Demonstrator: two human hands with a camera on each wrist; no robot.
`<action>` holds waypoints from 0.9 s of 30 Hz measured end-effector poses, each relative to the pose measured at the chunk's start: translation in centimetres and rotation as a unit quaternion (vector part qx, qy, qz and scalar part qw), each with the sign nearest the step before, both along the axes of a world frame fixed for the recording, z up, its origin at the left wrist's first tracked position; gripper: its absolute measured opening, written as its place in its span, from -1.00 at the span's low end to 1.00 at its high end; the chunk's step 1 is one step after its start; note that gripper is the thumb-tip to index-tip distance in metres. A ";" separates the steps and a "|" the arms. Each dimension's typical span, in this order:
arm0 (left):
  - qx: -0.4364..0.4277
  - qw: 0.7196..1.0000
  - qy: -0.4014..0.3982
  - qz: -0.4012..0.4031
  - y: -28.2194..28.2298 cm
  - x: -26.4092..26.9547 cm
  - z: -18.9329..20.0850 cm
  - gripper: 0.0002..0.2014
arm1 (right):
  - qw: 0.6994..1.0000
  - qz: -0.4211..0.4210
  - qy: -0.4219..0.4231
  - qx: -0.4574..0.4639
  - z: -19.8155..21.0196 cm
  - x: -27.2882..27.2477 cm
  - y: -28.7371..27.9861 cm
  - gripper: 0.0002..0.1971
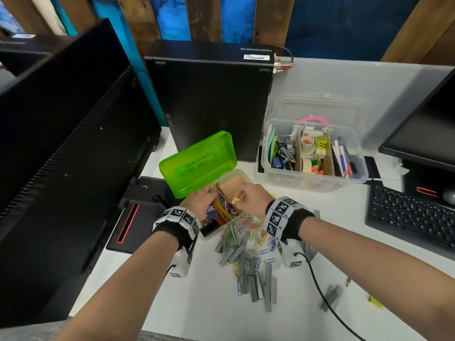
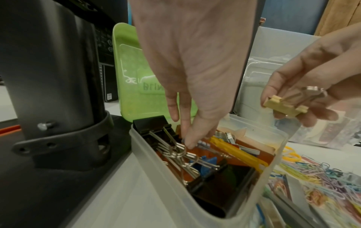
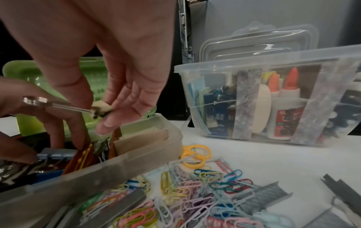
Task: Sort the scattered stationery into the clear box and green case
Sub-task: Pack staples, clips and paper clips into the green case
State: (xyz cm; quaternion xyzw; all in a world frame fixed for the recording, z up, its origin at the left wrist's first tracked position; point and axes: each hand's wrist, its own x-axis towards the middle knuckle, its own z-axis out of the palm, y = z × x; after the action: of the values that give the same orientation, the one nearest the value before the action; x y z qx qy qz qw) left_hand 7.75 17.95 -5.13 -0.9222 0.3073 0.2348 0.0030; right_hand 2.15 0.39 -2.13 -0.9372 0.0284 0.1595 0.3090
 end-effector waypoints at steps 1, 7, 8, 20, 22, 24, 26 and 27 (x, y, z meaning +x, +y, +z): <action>0.001 1.000 0.002 0.009 0.1 0.0 0.0 -0.54 | 1.000 0.006 -0.001 -0.002 -0.2 0.1 0.3 -0.79; 0.036 0.997 -0.074 0.006 0.1 0.2 -0.4 -0.74 | 0.999 0.030 -0.013 0.000 -0.7 0.9 2.1 -0.79; 0.058 0.994 -0.088 0.006 0.1 0.1 -0.5 -0.77 | 0.999 0.033 -0.013 0.005 -0.8 1.0 2.3 -0.79; 0.111 0.983 -0.135 0.049 -0.2 -0.3 -0.9 -0.75 | 0.997 0.082 -0.004 0.004 -2.0 3.5 4.1 -0.84; 0.097 0.986 -0.125 0.057 -0.2 -0.4 -0.8 -0.72 | 0.997 0.078 -0.009 -0.004 -2.1 4.1 4.5 -0.84; 0.075 0.989 -0.106 0.072 -0.1 -0.3 -0.5 -0.72 | 0.998 0.064 -0.007 -0.009 -2.4 4.5 5.1 -0.82; 0.043 0.989 -0.091 0.106 0.1 -0.2 -0.1 -0.72 | 0.999 0.051 0.001 -0.006 -2.7 4.9 5.6 -0.78; 0.026 0.988 -0.084 0.123 0.2 -0.2 0.1 -0.72 | 0.999 0.050 0.004 -0.004 -2.9 5.1 5.9 -0.76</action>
State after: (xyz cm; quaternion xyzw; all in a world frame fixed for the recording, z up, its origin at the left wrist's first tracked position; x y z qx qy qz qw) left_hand 7.59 18.17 -5.02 -0.9690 0.1836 0.1634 0.0236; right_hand 7.22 6.24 -4.98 -0.9378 -0.0163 0.1785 0.2972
